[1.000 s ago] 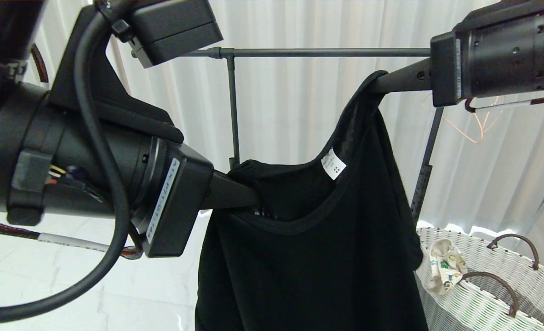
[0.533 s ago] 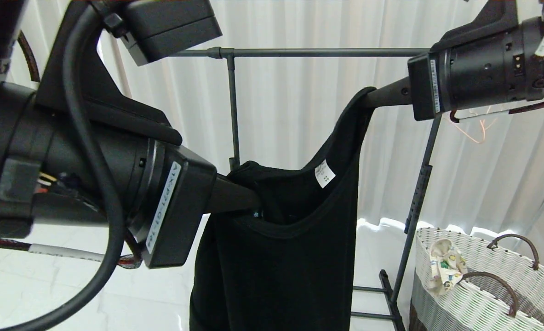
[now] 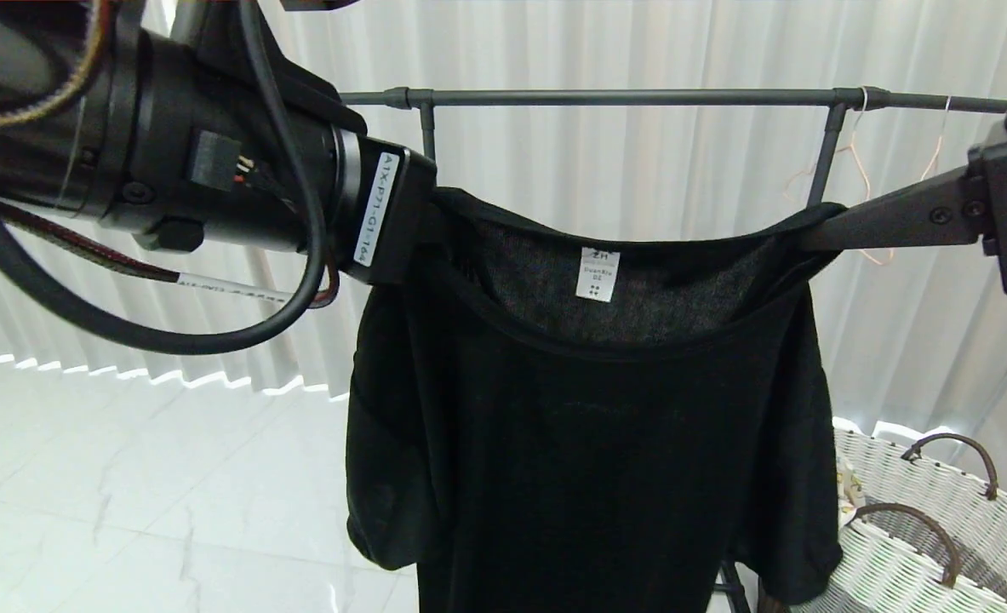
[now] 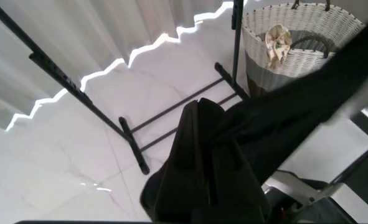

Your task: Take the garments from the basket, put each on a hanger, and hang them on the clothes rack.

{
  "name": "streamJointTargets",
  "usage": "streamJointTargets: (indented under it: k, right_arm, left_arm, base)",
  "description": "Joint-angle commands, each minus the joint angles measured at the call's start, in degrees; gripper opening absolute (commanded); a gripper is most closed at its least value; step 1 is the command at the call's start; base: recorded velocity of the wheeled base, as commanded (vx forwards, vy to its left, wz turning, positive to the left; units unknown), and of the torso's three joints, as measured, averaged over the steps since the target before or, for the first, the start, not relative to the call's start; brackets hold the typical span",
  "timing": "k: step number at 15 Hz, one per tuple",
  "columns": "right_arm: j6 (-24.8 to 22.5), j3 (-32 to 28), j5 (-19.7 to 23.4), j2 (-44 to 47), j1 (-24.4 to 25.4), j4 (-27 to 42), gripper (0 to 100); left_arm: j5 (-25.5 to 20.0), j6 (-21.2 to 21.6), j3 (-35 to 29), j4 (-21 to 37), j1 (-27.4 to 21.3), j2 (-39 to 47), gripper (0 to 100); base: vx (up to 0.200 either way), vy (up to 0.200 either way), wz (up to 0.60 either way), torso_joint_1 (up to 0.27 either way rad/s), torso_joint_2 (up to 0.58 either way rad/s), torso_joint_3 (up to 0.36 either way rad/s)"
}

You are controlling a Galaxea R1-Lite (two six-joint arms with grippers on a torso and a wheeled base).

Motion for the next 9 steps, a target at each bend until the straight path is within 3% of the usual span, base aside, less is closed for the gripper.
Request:
streamJointTargets:
  k: [1,9]
  right_arm:
    - [0.0,1.3,-0.1,-2.2,1.5,-0.1,0]
    - [-0.2,1.7,-0.7,-1.7,1.2,-0.2,0]
  left_arm:
    - [0.1,0.0,-1.0,0.0,0.2,2.0,0]
    - [0.2,-0.1,-0.6,0.0,0.2,1.9,0]
  base:
    - [0.0,0.0,0.0,0.0,0.0,0.0]
    - [0.0,0.0,0.0,0.0,0.0,0.0]
